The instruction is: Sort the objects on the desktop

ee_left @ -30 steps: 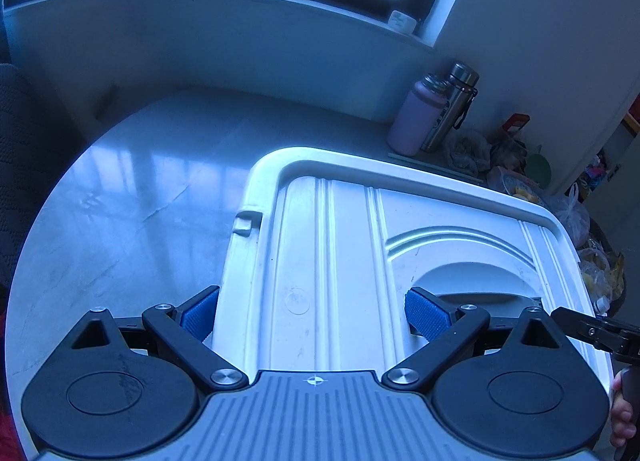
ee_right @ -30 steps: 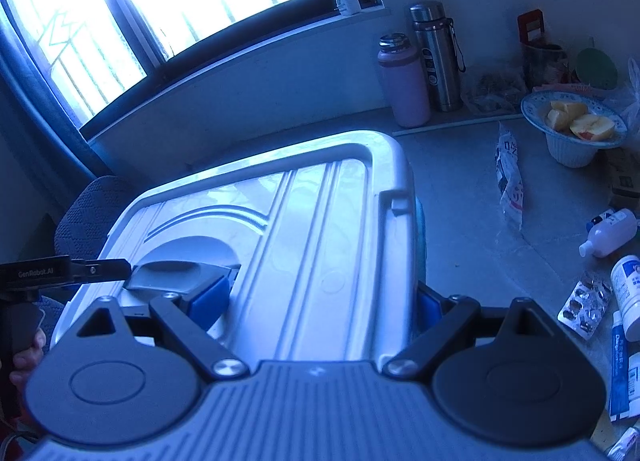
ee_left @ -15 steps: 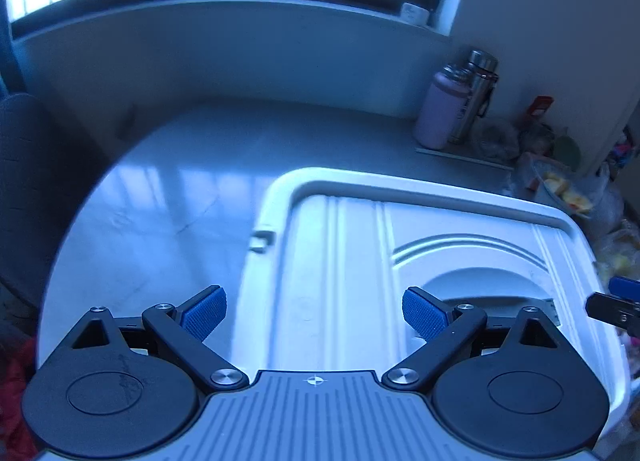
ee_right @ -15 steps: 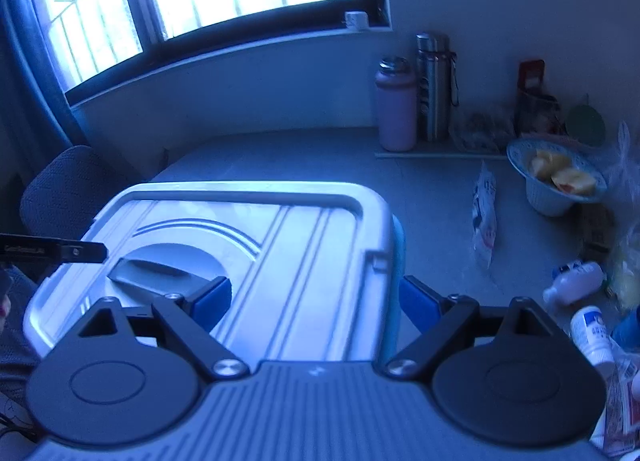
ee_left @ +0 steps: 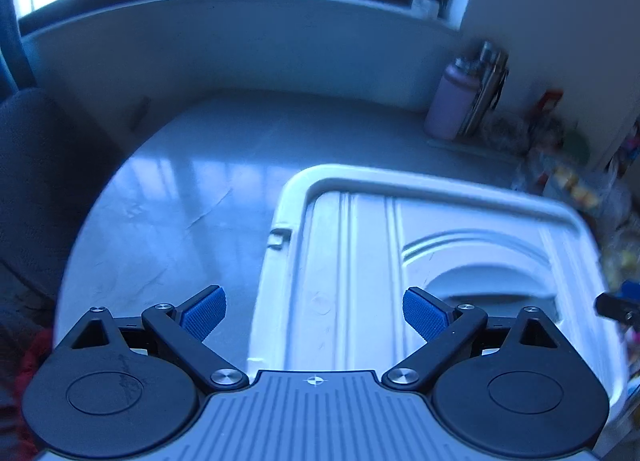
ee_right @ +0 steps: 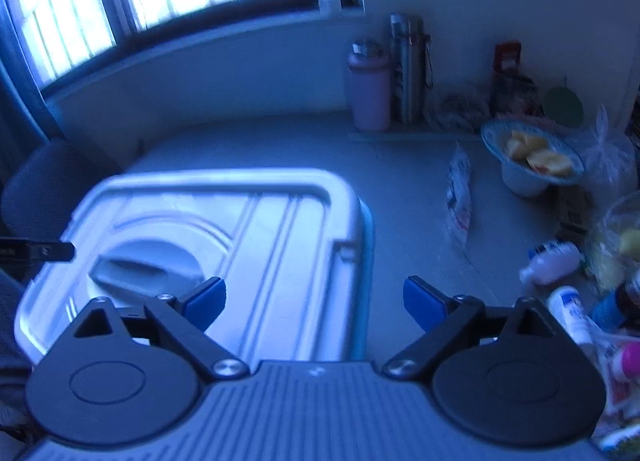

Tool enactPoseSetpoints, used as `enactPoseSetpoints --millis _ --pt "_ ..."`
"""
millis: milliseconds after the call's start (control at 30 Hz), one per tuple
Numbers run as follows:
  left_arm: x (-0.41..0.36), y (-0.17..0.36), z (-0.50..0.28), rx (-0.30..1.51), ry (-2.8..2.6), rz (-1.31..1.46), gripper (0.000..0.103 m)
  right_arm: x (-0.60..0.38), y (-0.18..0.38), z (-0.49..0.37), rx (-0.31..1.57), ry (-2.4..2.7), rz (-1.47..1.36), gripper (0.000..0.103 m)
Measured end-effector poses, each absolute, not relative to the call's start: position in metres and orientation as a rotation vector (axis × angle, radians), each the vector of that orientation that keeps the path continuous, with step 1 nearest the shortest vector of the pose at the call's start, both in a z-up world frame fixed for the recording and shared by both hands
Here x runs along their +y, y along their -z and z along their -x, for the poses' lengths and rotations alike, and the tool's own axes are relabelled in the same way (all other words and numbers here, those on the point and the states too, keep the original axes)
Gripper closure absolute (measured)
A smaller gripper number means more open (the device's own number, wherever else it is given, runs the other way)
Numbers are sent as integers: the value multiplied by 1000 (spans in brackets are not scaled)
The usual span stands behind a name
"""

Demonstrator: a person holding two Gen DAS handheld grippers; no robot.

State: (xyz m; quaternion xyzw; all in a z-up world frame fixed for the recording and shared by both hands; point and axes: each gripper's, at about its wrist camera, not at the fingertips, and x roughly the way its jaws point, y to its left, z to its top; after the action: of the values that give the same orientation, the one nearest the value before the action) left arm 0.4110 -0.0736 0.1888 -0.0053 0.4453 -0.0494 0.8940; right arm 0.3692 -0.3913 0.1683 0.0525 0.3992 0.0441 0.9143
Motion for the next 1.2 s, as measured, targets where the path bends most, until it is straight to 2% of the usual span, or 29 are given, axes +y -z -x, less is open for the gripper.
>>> enactPoseSetpoints --millis 100,267,367,433,667,867,933,1200 --pt "-77 -191 -413 970 94 -56 6 -390 -172 -371 874 -65 -92 6" --pt "-66 -191 -417 1010 83 8 6 -388 -177 -374 955 -24 -69 10" --pt "-61 -188 -417 1026 76 36 6 -389 -176 -375 964 -25 -88 30" --pt "-60 -185 -418 1037 73 42 6 -390 -174 -376 969 -25 -100 34" --pt "-61 -174 -425 1052 84 75 8 -394 -171 -378 990 -27 -142 58" --pt "-68 -171 -424 1041 130 71 9 -397 -167 -380 1007 -29 -179 58" --pt "-71 -172 -425 1041 142 74 15 -398 -166 -381 1013 -30 -191 59" --pt "-75 -174 -429 1039 142 83 16 -397 -168 -384 1025 -30 -231 59"
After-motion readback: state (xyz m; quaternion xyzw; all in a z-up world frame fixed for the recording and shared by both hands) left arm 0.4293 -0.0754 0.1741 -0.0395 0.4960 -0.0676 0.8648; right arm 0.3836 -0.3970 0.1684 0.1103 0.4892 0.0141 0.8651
